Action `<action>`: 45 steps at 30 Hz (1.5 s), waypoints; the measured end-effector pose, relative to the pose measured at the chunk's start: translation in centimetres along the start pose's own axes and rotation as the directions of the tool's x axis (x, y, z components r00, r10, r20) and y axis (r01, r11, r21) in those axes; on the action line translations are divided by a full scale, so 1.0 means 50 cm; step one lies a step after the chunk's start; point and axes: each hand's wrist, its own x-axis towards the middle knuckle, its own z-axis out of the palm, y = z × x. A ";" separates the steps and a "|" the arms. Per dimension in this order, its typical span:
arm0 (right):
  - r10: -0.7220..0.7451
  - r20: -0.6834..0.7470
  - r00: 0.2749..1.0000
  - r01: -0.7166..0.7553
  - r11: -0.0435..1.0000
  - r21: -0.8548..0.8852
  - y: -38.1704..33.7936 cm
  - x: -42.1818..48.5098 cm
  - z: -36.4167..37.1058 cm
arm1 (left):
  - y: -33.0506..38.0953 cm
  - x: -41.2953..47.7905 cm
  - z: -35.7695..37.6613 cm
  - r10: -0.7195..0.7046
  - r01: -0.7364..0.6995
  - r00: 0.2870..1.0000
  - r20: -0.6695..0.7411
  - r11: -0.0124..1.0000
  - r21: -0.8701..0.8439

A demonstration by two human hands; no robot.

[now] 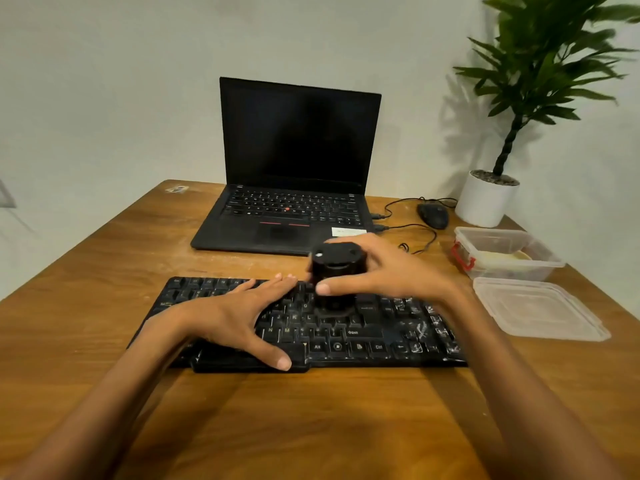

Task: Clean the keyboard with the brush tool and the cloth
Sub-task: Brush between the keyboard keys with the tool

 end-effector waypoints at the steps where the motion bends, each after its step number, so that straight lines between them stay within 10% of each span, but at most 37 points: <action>1: -0.021 0.008 1.000 0.021 0.999 0.028 0.007 0.014 0.022 | 0.002 -0.002 0.002 -0.015 0.015 1.000 -0.006 1.000 -0.015; 8: 0.199 -0.049 0.979 -0.193 0.976 0.102 0.087 -0.073 -0.082 | -0.012 -0.008 0.002 -0.048 0.048 0.999 0.001 0.998 -0.047; 45: 0.276 -0.334 0.901 -0.229 0.958 0.174 0.136 -0.016 -0.074 | 0.025 0.095 -0.018 0.050 -0.049 0.998 0.039 0.998 -0.033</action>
